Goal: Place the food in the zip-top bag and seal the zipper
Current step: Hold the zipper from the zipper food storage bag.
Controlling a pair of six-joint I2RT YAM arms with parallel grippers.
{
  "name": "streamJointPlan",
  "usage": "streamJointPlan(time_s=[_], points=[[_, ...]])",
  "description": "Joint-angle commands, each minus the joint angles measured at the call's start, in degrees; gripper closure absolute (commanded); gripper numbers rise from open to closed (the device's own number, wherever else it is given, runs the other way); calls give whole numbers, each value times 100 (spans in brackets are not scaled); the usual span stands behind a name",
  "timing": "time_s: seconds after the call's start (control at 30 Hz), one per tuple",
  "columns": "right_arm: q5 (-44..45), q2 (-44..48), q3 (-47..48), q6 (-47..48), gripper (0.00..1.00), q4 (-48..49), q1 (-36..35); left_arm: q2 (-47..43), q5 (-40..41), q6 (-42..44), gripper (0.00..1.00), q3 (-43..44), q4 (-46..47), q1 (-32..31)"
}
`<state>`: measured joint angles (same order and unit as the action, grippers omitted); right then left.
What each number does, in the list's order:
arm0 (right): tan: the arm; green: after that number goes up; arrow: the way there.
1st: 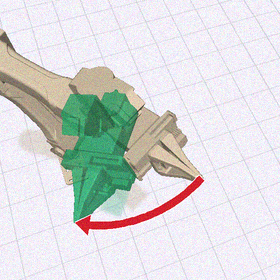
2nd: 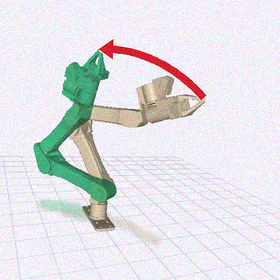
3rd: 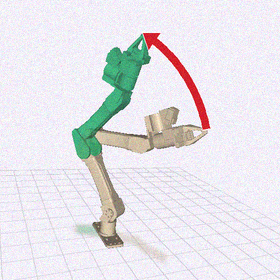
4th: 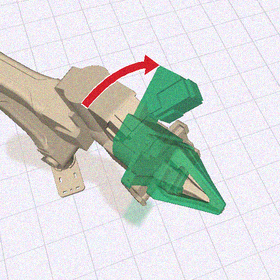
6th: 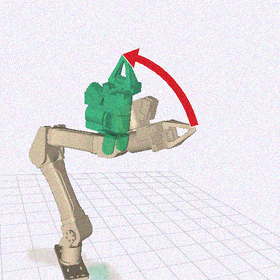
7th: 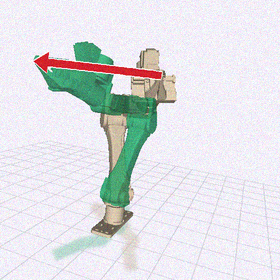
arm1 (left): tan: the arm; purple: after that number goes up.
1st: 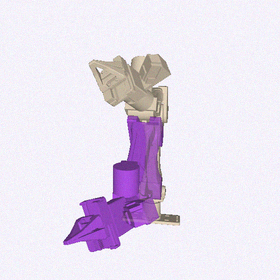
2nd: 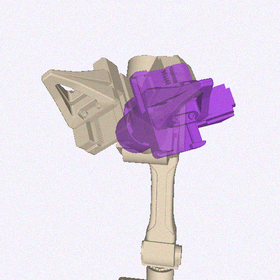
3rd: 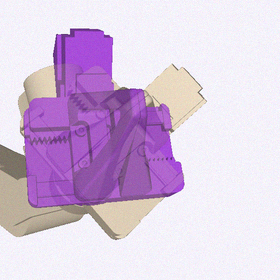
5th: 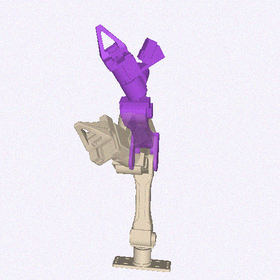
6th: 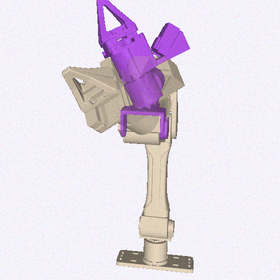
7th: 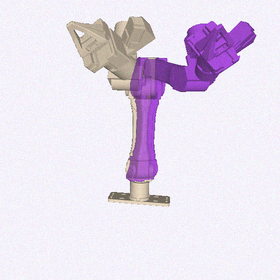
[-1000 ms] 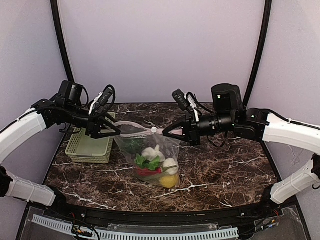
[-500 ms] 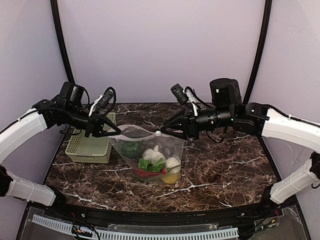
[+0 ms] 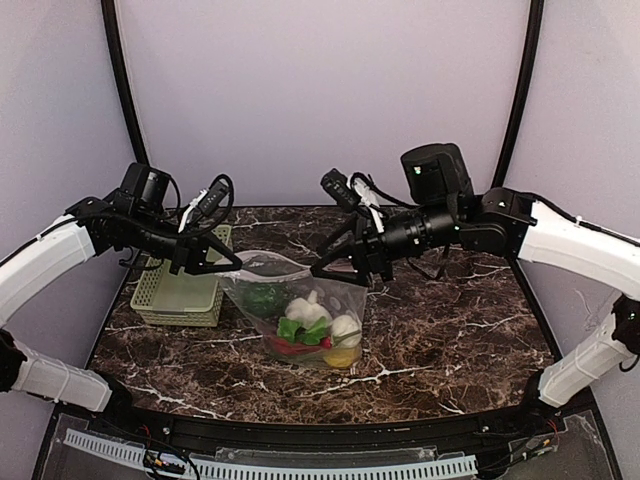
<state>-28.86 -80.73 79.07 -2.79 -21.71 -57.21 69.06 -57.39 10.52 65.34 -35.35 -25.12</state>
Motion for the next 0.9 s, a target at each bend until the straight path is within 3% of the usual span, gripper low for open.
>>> streamJointPlan(time_s=[0.0, 0.33, 0.6, 0.87], points=[[203, -188, 205, 239, 50, -322, -116, 6, -9, 40, 99, 144, -165, 16], [433, -384, 379, 458, 60, -441, -155, -4, 7, 37, 99, 174, -199, 16], [491, -291, 320, 483, 99, -329, -156, -33, 390, 41, 99, 201, -231, 16], [706, 216, -102, 383, 100, -242, -129, -66, 1217, 243, 99, 249, -570, 105]])
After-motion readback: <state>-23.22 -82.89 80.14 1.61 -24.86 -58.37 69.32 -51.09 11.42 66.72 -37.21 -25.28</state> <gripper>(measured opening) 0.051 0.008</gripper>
